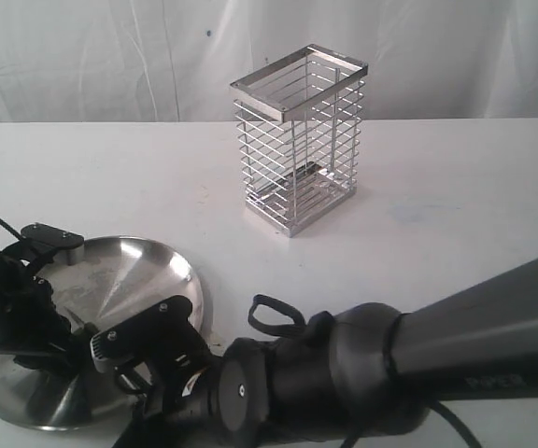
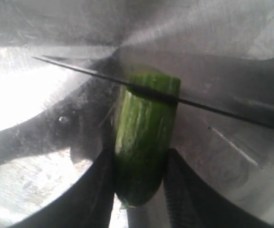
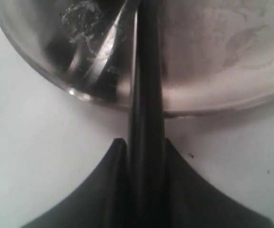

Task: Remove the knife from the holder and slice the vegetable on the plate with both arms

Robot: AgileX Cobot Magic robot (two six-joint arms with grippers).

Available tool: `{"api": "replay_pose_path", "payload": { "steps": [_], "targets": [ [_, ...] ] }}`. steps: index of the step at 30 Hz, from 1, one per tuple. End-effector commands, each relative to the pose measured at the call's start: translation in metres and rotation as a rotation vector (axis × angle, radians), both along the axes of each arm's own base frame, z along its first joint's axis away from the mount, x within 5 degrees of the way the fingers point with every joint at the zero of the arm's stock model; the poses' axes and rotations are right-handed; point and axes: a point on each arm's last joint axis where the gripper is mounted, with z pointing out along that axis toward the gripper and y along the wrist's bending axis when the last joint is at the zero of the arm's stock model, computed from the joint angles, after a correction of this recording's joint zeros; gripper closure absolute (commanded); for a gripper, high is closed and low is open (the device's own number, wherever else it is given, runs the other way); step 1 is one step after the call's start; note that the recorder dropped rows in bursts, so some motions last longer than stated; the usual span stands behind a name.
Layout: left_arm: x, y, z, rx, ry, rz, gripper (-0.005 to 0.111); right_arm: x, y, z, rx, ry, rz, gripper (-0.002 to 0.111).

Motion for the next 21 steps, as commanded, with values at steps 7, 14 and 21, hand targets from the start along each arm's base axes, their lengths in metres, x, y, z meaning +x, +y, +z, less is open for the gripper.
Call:
{"api": "replay_pose_path", "payload": {
  "steps": [7,14,21],
  "targets": [
    [-0.003,0.0,-0.003,-0.012,0.022,0.02,0.083,-0.01,0.011,-0.024,-0.12,0.092,0.185,0.108],
    [-0.001,0.0,-0.002,-0.013,0.014,0.035,0.083,-0.019,-0.011,-0.026,-0.294,0.163,0.2,0.108],
    [-0.001,0.0,-0.002,-0.014,0.015,0.041,0.083,-0.025,-0.026,-0.018,-0.431,0.226,0.227,0.108]
  ]
}}
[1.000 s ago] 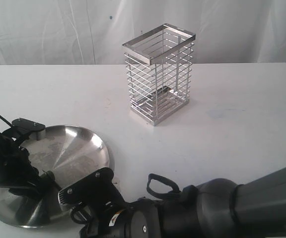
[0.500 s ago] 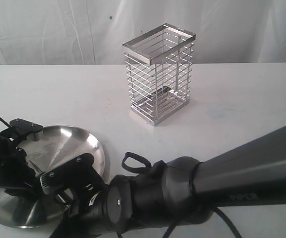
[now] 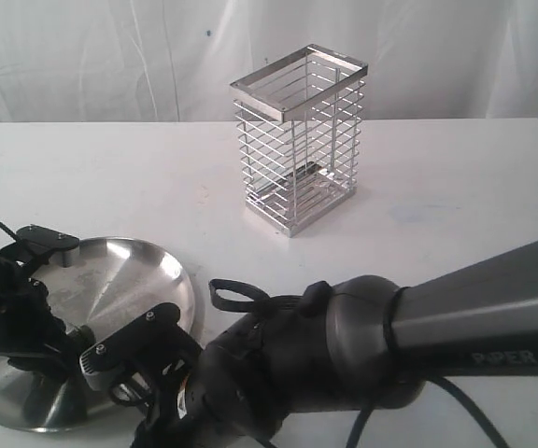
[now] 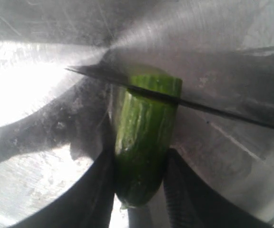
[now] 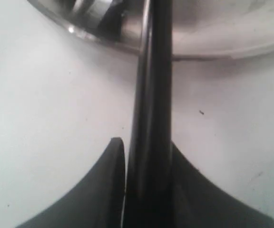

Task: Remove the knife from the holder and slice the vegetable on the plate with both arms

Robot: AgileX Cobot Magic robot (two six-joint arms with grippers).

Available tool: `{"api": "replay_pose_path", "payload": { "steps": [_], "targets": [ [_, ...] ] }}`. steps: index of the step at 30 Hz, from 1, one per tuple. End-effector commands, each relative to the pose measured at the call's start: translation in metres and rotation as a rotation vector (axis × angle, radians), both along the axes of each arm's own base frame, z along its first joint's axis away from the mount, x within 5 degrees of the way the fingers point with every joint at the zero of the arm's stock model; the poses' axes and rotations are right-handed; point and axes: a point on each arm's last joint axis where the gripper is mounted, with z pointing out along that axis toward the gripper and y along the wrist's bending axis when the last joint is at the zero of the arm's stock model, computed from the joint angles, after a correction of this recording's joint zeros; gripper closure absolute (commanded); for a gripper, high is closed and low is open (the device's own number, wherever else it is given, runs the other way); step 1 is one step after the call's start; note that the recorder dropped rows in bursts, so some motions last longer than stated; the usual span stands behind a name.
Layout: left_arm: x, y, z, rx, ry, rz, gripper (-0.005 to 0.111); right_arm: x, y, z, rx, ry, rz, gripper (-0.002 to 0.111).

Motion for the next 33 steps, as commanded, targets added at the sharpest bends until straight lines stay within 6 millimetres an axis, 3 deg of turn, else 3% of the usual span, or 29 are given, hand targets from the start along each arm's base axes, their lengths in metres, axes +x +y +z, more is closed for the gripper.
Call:
{"api": "replay_pose_path", "payload": {
  "steps": [1,5,8,14,20,27,29,33],
  "targets": [
    [0.0,-0.004,-0.001,-0.024,-0.003,0.035,0.083,-0.023,-0.025,-0.024,-0.288,0.144,0.119,0.108],
    [0.0,-0.004,-0.001,-0.025,-0.002,0.04,0.083,-0.023,-0.034,-0.019,-0.377,0.144,0.117,0.108],
    [0.0,-0.004,-0.001,-0.025,0.0,0.039,0.083,-0.02,-0.032,-0.009,-0.342,0.098,0.121,0.108],
    [-0.001,-0.004,-0.001,-0.027,0.015,0.04,0.083,-0.018,-0.033,-0.009,-0.365,0.092,0.096,0.108],
    [-0.002,-0.004,-0.001,-0.029,0.026,0.036,0.083,0.008,-0.043,-0.004,-0.363,0.027,0.004,0.108],
    [-0.002,-0.004,-0.001,-0.028,0.024,0.038,0.083,0.032,-0.048,0.018,-0.326,-0.017,-0.042,0.108],
    [0.0,-0.004,0.002,-0.032,0.019,0.047,0.079,0.034,-0.046,0.024,-0.316,-0.036,-0.036,0.108],
    [0.008,-0.006,0.01,-0.042,0.011,0.049,0.06,0.034,-0.044,0.036,-0.259,-0.069,-0.037,0.108]
  ]
}}
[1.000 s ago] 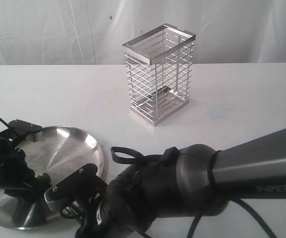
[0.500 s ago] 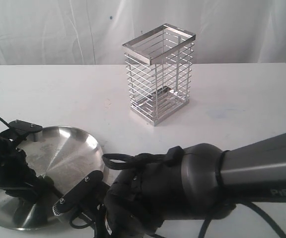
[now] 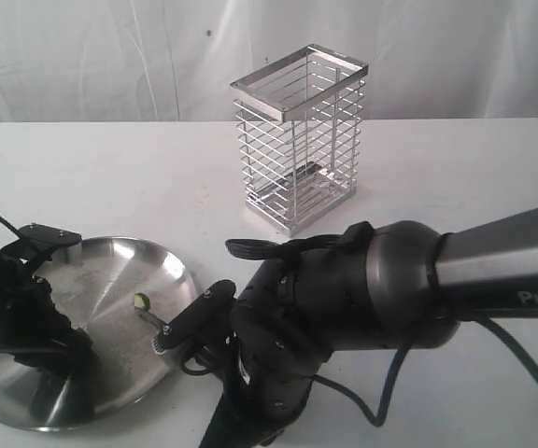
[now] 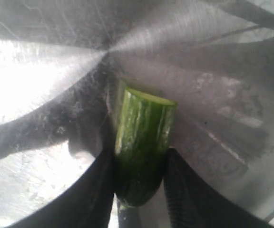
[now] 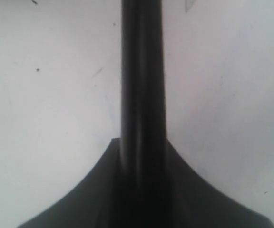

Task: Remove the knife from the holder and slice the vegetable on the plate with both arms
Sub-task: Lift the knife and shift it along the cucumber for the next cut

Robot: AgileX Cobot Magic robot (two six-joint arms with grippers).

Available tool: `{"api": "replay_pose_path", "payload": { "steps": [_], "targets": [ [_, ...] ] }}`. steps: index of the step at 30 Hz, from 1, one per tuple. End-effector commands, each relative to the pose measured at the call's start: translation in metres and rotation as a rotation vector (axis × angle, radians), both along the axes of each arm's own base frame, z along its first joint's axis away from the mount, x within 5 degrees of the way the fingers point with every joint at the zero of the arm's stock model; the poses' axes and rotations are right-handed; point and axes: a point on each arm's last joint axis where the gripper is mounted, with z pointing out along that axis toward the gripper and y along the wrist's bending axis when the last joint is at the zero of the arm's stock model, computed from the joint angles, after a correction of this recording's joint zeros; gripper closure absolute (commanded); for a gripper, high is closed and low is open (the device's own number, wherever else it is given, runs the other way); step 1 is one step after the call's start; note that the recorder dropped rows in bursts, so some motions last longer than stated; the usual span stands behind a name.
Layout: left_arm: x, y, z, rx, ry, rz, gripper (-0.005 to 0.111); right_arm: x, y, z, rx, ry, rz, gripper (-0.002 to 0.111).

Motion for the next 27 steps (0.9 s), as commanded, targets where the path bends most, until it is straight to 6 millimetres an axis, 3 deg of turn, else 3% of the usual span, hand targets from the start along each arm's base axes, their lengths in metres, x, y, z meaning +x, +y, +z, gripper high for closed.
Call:
{"api": "replay_pose_path", "payload": {
  "steps": [1,12,18,27],
  "targets": [
    [0.006,-0.004,0.008,-0.022,0.005,0.011,0.056,0.002,0.001,0.016,0.046,-0.042,0.012,0.108],
    [0.01,-0.005,0.018,-0.033,-0.03,-0.001,0.041,0.002,0.001,0.024,0.072,-0.061,0.028,0.108],
    [0.005,-0.004,0.045,-0.03,-0.138,-0.016,0.041,0.002,0.002,0.045,0.167,-0.117,0.029,0.108],
    [-0.005,-0.002,0.073,-0.036,-0.237,-0.017,0.041,-0.018,0.017,0.048,0.2,-0.124,0.099,0.108]
  ]
}}
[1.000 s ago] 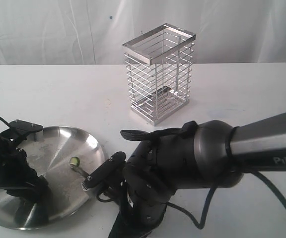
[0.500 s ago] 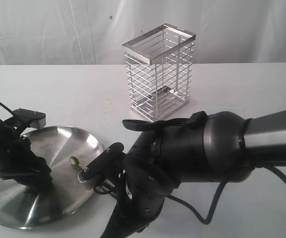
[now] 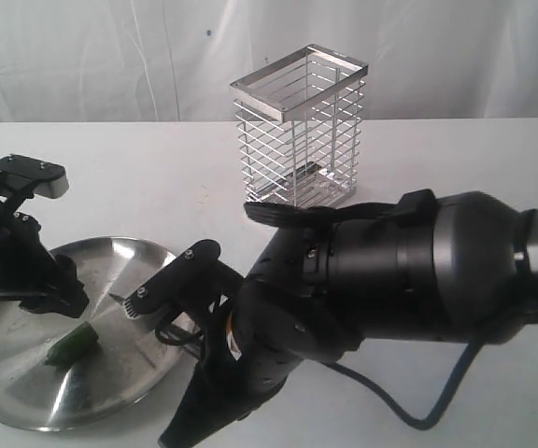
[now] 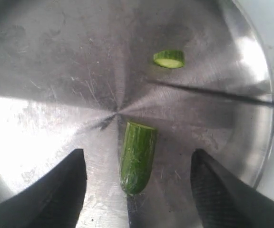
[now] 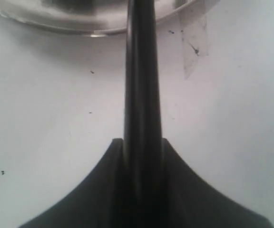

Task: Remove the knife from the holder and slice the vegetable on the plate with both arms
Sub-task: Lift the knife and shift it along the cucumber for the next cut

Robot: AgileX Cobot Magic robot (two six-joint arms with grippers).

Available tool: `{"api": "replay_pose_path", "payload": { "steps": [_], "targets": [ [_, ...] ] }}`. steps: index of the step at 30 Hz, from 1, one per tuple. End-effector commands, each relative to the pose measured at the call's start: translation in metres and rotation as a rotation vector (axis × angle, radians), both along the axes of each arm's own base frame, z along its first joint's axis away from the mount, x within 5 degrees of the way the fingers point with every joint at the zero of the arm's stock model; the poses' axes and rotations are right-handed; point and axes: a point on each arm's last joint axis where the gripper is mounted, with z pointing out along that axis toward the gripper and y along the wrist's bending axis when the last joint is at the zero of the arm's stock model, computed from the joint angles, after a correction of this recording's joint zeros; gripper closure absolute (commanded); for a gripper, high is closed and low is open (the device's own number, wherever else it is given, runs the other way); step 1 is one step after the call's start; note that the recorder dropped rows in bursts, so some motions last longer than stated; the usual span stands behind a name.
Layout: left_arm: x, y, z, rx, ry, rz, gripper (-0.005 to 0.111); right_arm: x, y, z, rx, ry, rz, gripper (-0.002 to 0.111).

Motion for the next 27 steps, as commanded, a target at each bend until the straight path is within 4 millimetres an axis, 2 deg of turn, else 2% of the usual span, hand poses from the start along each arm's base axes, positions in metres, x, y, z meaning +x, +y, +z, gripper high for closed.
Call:
{"api": "replay_pose_path", "payload": {
  "steps": [1,5,22,27],
  "targets": [
    [-0.005,-0.001,0.013,-0.007,-0.028,-0.011,0.041,-0.014,0.012,0.006,0.045,-0.027,0.054,0.108],
    [-0.006,-0.001,0.014,-0.01,-0.025,0.001,0.041,-0.02,0.019,0.005,0.08,-0.028,0.056,0.108],
    [-0.007,-0.001,0.014,-0.013,-0.021,0.008,0.041,-0.015,0.026,-0.012,0.084,-0.048,0.049,0.108],
    [-0.007,-0.002,0.014,-0.021,-0.017,0.012,0.041,-0.014,0.027,-0.011,0.098,-0.061,0.045,0.108]
  ]
}}
